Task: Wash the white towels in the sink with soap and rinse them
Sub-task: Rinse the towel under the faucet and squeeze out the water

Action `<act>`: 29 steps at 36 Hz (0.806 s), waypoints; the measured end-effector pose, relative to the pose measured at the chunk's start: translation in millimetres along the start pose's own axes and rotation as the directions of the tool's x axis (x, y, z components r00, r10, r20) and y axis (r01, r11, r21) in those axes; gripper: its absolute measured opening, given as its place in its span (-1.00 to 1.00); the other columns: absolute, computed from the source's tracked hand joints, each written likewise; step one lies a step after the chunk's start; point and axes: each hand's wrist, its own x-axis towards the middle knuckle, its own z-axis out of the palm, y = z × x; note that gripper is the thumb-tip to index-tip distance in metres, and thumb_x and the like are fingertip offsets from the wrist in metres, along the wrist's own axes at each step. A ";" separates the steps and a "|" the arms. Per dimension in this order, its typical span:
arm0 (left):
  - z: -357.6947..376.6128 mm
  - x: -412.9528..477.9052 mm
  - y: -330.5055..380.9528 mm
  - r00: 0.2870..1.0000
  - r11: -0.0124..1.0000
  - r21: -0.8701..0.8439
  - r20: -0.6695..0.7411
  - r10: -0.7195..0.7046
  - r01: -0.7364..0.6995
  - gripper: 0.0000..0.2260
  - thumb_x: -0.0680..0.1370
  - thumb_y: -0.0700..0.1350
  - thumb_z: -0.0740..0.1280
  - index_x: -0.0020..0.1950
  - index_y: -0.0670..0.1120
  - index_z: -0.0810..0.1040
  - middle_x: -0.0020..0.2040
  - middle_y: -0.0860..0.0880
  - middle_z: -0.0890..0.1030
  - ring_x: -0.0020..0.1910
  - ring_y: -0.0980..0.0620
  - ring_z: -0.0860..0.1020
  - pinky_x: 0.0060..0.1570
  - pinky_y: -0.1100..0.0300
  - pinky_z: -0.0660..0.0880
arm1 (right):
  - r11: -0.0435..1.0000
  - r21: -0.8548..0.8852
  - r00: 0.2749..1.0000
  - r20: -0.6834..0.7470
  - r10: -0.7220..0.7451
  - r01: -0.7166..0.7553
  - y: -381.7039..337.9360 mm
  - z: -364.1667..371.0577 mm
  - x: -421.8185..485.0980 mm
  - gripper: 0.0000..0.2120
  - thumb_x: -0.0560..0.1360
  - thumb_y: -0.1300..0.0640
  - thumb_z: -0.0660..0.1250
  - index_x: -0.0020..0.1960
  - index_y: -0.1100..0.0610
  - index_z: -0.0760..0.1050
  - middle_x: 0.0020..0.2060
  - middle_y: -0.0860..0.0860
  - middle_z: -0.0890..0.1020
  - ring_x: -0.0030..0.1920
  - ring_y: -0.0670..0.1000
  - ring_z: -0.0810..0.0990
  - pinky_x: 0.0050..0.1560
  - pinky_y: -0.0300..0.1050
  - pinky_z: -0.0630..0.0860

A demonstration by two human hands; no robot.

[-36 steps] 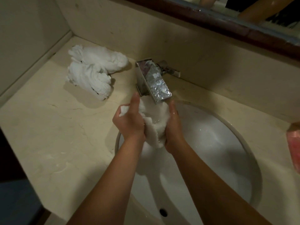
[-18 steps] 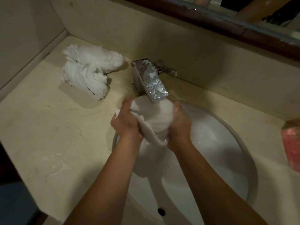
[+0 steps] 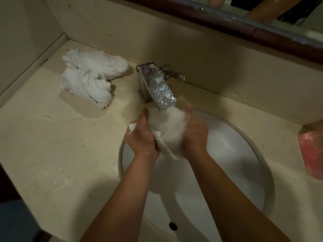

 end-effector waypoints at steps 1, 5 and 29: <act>0.4 0.9 1.0 1.000 0.999 -0.021 -0.010 -0.029 0.029 -0.78 0.47 -0.10 0.60 -0.12 -0.21 0.66 -0.12 -0.24 0.73 -0.11 -0.23 0.72 0.02 -0.22 0.68 | 1.000 0.022 1.000 -0.018 0.018 -0.018 1.7 -2.5 2.8 -0.57 0.65 -0.06 0.41 -0.36 0.06 0.60 -0.45 -0.08 0.63 -0.42 -0.11 0.59 -0.33 -0.20 0.53; 1.1 2.1 9.2 0.995 0.994 -0.053 -0.026 -0.094 0.093 -0.84 0.48 -0.19 0.55 -0.13 -0.21 0.60 -0.21 -0.22 0.67 -0.20 -0.20 0.67 -0.11 -0.12 0.64 | 0.998 0.048 0.999 -0.021 0.035 -0.034 2.9 -8.8 4.3 -0.70 0.61 0.14 0.39 -0.29 0.07 0.66 -0.36 -0.01 0.63 -0.40 -0.10 0.58 -0.39 -0.26 0.49; 9.5 -20.5 26.7 0.983 0.982 0.071 0.038 -0.179 0.176 -0.67 0.50 -0.10 0.48 0.13 -0.32 0.67 -0.04 -0.29 0.74 -0.24 -0.14 0.73 -0.23 0.02 0.68 | 0.647 -0.423 0.772 0.386 -0.505 0.634 35.7 -4.9 -4.6 -0.11 0.54 -0.61 -0.14 0.61 -0.08 0.35 0.49 0.07 0.47 0.51 0.23 0.39 0.45 0.45 0.31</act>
